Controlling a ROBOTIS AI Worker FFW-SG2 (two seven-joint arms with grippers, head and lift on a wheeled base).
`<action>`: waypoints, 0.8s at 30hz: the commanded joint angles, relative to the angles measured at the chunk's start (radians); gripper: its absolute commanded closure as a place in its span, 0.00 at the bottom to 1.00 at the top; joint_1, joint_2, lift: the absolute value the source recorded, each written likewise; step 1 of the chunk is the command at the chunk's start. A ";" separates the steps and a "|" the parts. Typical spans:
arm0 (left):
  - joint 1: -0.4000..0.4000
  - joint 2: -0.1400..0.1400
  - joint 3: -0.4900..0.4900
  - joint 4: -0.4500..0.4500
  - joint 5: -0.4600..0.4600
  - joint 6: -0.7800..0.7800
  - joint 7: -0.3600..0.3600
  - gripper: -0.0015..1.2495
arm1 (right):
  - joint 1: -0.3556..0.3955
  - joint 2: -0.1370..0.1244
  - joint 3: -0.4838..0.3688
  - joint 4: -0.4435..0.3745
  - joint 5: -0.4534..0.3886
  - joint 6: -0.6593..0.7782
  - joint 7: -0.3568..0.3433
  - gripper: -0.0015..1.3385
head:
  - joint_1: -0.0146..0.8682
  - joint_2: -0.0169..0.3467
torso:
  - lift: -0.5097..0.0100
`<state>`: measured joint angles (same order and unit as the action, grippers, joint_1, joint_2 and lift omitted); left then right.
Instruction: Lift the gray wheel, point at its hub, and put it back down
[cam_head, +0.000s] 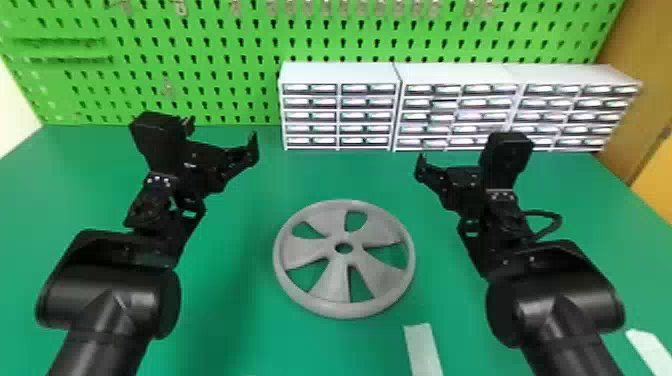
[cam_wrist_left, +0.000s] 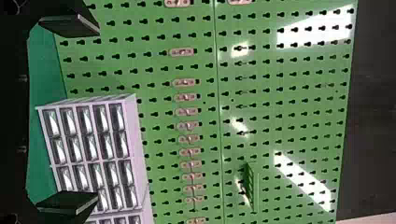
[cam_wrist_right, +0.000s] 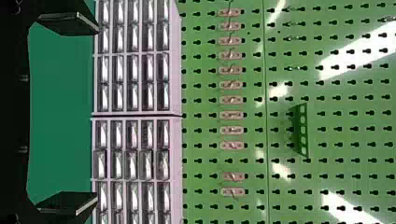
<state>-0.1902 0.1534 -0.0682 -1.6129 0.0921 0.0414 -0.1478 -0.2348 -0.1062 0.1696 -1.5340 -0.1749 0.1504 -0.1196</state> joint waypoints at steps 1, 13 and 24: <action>-0.002 0.000 0.001 0.001 0.003 -0.001 -0.006 0.05 | -0.003 -0.001 0.002 0.000 0.000 0.000 0.000 0.04 | 0.80 0.18 | 0.81; -0.003 0.000 0.008 0.002 0.009 -0.003 -0.013 0.05 | -0.008 -0.006 0.007 0.000 0.000 0.001 0.000 0.04 | 0.80 0.18 | 0.81; -0.006 0.000 0.004 0.008 0.005 -0.003 -0.013 0.05 | -0.009 -0.010 0.010 0.000 -0.008 0.006 0.000 0.04 | 0.80 0.18 | 0.81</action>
<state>-0.1962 0.1534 -0.0637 -1.6064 0.0971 0.0383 -0.1611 -0.2439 -0.1155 0.1795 -1.5340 -0.1807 0.1549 -0.1196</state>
